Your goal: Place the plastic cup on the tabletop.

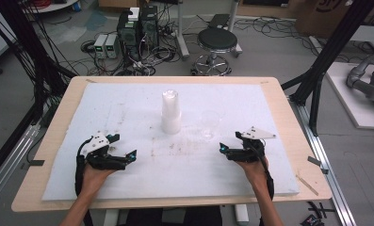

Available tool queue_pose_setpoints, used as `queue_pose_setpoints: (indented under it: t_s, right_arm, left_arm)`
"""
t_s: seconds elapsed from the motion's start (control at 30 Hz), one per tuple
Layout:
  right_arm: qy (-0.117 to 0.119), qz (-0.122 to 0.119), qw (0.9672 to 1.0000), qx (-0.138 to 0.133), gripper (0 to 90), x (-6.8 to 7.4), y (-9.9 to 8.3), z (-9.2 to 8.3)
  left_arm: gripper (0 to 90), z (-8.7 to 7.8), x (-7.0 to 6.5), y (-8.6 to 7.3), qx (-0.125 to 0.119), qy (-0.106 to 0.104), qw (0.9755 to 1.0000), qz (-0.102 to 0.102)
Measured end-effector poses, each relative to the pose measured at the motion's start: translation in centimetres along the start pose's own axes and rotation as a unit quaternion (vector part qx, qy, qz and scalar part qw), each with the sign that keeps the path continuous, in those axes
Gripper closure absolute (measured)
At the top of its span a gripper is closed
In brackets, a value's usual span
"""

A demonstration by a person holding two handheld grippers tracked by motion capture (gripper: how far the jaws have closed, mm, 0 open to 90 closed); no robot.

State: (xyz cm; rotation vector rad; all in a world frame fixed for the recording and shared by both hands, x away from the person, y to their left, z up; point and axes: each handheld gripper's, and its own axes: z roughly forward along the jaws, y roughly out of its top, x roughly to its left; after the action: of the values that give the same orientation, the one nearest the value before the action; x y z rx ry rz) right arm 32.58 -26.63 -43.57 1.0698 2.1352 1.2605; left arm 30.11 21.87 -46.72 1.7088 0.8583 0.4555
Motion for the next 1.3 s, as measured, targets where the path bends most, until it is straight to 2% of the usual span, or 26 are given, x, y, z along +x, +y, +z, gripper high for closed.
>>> queue_pose_setpoints:
  t_s: [0.1,0.2,0.4,0.5,0.7,0.87,1.0,1.3]
  right_arm:
    - [-0.012,0.006,0.9998,-0.015,17.7,-0.4,-0.8,-1.3]
    - [-0.025,0.002,0.9993,-0.027,17.8,-0.8,-1.5,-2.0]
    - [-0.038,0.004,0.9989,-0.027,17.7,-1.1,-2.4,-2.5]
    - [-0.043,0.016,0.9983,-0.034,17.7,-1.3,-2.7,-2.6]
    - [-0.045,0.018,0.9981,-0.037,17.7,-1.5,-3.0,-2.3]
    - [-0.047,0.010,0.9984,-0.032,17.7,-1.4,-3.0,-2.2]
    - [-0.046,0.019,0.9982,-0.033,17.7,-1.5,-3.0,-2.2]
    - [-0.045,0.013,0.9984,-0.031,17.7,-1.4,-3.0,-2.2]
  left_arm:
    - [1.9,0.0,0.0,0.0,-0.002,0.001,1.0000,-0.002]
    - [1.9,-0.1,0.1,0.0,-0.003,0.001,1.0000,-0.003]
    - [1.9,-0.4,0.2,-0.1,-0.004,0.000,0.9999,-0.013]
    - [1.9,-0.5,0.2,-0.1,-0.007,0.005,0.9999,-0.013]
    - [1.9,-0.6,0.2,-0.2,-0.012,0.008,0.9998,-0.012]
    - [1.9,-0.7,0.1,-0.3,-0.016,0.008,0.9998,-0.011]
    - [1.9,-0.8,0.1,-0.3,-0.019,0.007,0.9997,-0.010]
    - [1.9,-0.8,0.1,-0.4,-0.024,0.007,0.9996,-0.009]
